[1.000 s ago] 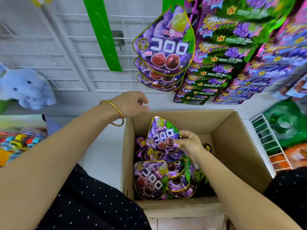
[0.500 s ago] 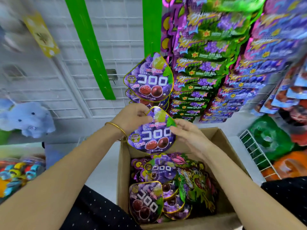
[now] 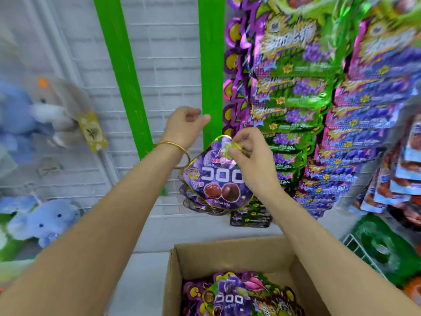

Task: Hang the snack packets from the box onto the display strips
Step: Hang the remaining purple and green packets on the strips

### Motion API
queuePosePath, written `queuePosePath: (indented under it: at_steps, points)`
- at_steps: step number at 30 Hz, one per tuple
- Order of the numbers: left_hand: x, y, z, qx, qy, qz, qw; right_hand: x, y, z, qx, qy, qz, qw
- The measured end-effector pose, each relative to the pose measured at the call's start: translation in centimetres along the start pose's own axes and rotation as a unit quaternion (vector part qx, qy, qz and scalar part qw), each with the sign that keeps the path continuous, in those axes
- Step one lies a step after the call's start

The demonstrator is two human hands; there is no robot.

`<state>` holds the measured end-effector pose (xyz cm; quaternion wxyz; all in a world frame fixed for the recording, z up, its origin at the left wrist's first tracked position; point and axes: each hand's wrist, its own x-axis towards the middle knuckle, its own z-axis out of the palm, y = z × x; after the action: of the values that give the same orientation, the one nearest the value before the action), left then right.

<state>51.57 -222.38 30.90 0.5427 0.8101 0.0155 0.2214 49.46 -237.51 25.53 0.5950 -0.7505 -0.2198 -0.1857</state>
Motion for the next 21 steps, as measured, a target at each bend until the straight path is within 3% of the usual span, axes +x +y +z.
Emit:
queuePosePath:
  at_steps: [5, 9, 21]
  points:
    - [1.0, 1.6, 0.4, 0.003, -0.018, -0.008, 1.000, 3.2, -1.3, 0.9, -0.084, 0.029, -0.055, 0.994]
    - [1.1, 1.9, 0.3, 0.018, -0.026, -0.030, 0.999, 4.6, -1.7, 1.6, -0.102, 0.047, -0.042, 0.993]
    - [0.9, 1.4, 0.0, 0.033, -0.044, -0.056, 0.997, 4.3, -0.8, 2.1, -0.138, 0.006, -0.002, 0.990]
